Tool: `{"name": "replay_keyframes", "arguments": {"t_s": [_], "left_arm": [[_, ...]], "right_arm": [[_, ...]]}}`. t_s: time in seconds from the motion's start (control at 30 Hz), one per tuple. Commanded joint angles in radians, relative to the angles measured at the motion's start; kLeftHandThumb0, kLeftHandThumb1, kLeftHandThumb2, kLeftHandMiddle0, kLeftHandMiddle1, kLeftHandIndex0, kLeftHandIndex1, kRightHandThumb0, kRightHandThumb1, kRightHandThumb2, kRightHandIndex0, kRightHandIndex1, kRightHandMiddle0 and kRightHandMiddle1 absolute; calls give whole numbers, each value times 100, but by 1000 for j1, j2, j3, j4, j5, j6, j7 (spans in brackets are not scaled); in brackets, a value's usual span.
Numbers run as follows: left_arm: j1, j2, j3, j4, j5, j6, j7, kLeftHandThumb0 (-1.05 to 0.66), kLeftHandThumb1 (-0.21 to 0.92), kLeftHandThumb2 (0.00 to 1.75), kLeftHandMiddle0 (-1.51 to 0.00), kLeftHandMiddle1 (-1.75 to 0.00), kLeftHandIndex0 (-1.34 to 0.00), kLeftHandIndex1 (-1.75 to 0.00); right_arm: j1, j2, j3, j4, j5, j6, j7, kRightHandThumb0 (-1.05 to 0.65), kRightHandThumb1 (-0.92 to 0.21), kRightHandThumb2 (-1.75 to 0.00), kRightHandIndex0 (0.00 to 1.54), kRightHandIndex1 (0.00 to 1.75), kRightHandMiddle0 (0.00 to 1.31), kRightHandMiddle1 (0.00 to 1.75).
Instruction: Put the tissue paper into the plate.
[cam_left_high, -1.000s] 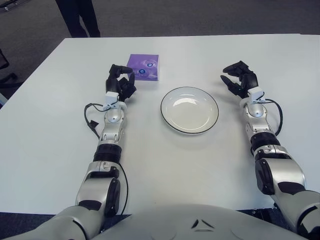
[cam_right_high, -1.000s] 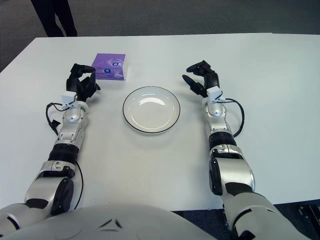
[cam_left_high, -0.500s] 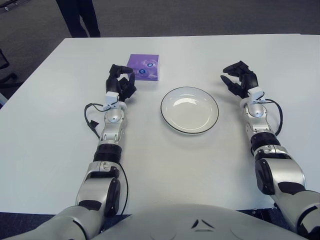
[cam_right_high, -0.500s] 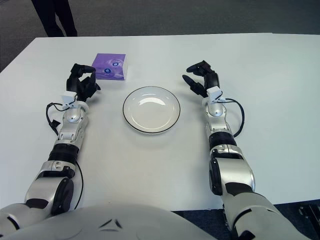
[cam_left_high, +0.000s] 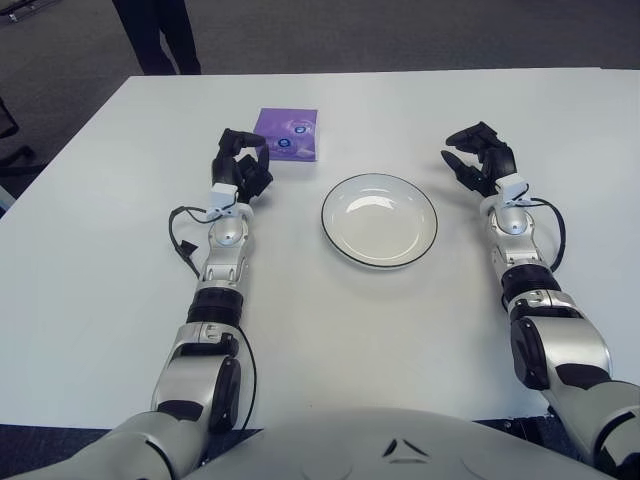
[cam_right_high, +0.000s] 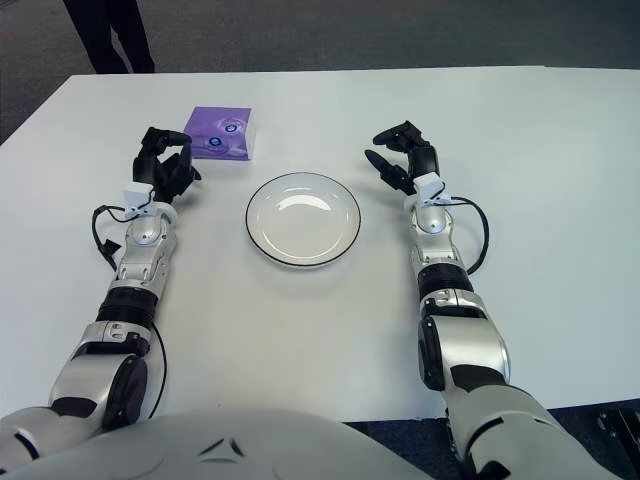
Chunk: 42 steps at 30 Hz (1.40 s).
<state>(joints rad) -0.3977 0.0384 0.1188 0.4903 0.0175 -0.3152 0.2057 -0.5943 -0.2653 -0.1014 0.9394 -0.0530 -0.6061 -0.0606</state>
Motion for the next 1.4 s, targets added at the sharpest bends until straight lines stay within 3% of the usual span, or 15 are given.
{"name": "replay_keyframes", "arguments": {"t_s": [0.0, 1.37], "left_arm": [[140, -27, -3, 60, -1, 1, -4, -37, 81, 57, -87, -175, -38, -163], [141, -28, -2, 55, -3, 3, -4, -37, 80, 58, -87, -175, -38, -163]], "right_arm": [[153, 40, 14, 82, -10, -2, 5, 0, -92, -18, 54, 131, 53, 130], [154, 45, 9, 81, -5, -12, 15, 0, -92, -17, 55, 130, 54, 130]]}}
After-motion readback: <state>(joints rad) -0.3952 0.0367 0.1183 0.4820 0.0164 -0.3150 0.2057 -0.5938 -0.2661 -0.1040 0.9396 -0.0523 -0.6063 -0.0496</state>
